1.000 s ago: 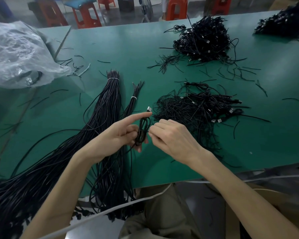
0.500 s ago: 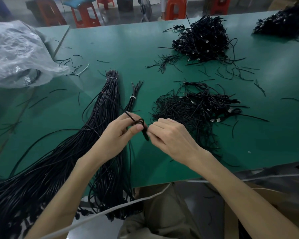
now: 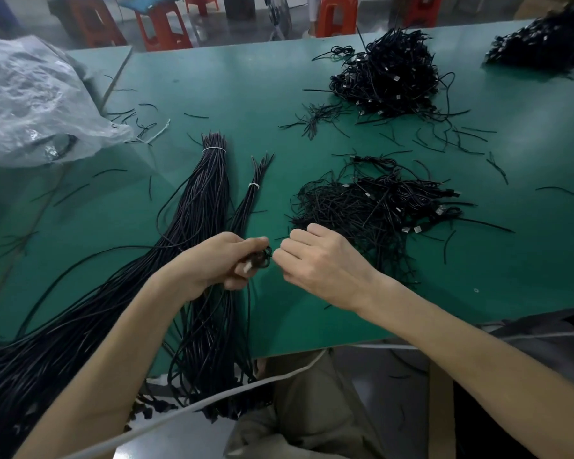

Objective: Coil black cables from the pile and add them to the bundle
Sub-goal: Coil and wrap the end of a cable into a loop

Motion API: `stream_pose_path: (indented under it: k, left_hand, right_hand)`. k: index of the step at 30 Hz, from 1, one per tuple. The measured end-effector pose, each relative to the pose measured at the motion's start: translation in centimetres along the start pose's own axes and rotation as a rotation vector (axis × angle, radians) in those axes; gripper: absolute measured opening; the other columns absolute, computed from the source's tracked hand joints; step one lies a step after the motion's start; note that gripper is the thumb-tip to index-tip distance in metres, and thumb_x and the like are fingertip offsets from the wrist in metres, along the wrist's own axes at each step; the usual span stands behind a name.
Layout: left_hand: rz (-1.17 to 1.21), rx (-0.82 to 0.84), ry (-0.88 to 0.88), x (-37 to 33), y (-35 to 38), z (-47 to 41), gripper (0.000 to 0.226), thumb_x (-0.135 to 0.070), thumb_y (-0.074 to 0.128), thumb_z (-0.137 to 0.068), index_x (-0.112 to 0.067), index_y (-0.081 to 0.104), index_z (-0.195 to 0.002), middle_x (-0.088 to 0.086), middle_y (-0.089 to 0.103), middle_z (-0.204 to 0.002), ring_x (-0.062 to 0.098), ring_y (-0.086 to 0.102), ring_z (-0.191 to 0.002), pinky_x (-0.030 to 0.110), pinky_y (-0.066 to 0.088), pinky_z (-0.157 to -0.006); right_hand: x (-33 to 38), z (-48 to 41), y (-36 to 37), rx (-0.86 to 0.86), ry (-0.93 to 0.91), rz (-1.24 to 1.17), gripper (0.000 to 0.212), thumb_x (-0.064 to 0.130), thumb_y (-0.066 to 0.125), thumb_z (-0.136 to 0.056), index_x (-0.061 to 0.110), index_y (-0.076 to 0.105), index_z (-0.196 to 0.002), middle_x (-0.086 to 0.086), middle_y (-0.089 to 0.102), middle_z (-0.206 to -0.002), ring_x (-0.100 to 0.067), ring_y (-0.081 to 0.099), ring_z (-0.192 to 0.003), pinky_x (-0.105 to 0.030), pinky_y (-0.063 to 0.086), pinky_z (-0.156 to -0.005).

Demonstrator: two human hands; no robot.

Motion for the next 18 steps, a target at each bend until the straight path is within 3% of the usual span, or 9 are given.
stream_pose_path:
  k: [2, 5, 8, 11, 14, 18]
  left_hand:
    - [0.019, -0.007, 0.075, -0.3, 0.3, 0.4, 0.049, -0.057, 0.057, -0.096, -0.018, 0.074, -0.073, 0.01, 0.069, -0.072, 0.021, 0.066, -0.063, 0.026, 0.055, -0.059]
    - [0.125, -0.038, 0.143, 0.3, 0.7, 0.6, 0.051, -0.058, 0.061, -0.09, -0.009, 0.077, -0.095, 0.013, 0.077, -0.097, 0.023, 0.074, -0.088, 0.031, 0.06, -0.072]
    - [0.217, -0.04, 0.188, 0.4, 1.3, 1.0, 0.042, -0.043, 0.059, -0.096, -0.003, 0.071, -0.103, 0.017, 0.076, -0.095, 0.03, 0.076, -0.088, 0.03, 0.06, -0.072]
    - [0.269, -0.107, 0.275, 0.6, 1.3, 1.7, 0.036, -0.023, 0.057, -0.1, 0.0, 0.054, -0.127, 0.017, 0.072, -0.089, 0.036, 0.075, -0.083, 0.034, 0.06, -0.072]
    - [0.264, -0.111, 0.449, 0.0, 1.2, 2.9, 0.047, -0.004, 0.055, -0.102, -0.018, 0.046, -0.146, 0.016, 0.063, -0.092, 0.04, 0.073, -0.082, 0.037, 0.06, -0.077]
    - [-0.14, -0.152, 0.592, -1.1, 1.9, 3.4, 0.078, 0.014, 0.055, -0.097, -0.036, 0.042, -0.155, -0.001, 0.063, -0.091, 0.018, 0.066, -0.078, 0.031, 0.058, -0.079]
  right_hand:
    - [-0.6, 0.4, 0.0, -0.011, 0.06, -0.021, 0.021, 0.003, 0.064, -0.091, 0.013, 0.059, -0.073, -0.001, 0.053, -0.066, -0.022, 0.051, -0.063, -0.034, 0.044, -0.059]
    - [-0.6, 1.0, 0.2, -0.003, 0.117, -0.053, 0.021, 0.004, 0.064, -0.093, 0.012, 0.06, -0.074, -0.001, 0.054, -0.067, -0.022, 0.05, -0.062, -0.036, 0.046, -0.06]
    - [-0.2, 1.0, 0.3, -0.002, 0.14, -0.081, 0.021, 0.006, 0.062, -0.096, 0.012, 0.061, -0.075, -0.002, 0.056, -0.068, -0.022, 0.052, -0.064, -0.036, 0.047, -0.061]
    - [-0.5, 1.0, 0.3, -0.013, 0.176, -0.097, 0.022, 0.007, 0.061, -0.097, 0.011, 0.061, -0.075, -0.002, 0.057, -0.069, -0.023, 0.052, -0.064, -0.037, 0.047, -0.061]
    - [-0.8, 1.2, 0.2, -0.019, 0.21, -0.121, 0.02, 0.006, 0.061, -0.097, 0.01, 0.062, -0.077, -0.003, 0.058, -0.07, -0.023, 0.053, -0.066, -0.038, 0.048, -0.062]
    - [-1.0, 1.2, 0.1, -0.019, 0.228, -0.157, 0.016, 0.008, 0.062, -0.098, 0.008, 0.065, -0.082, -0.004, 0.06, -0.073, -0.024, 0.055, -0.068, -0.038, 0.049, -0.064]
Point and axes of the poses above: each hand's wrist, its own z-axis away from the middle knuckle, its own y-axis out of the palm, x = y × z, the point moved 6 cm from there along -z, towards the middle knuckle
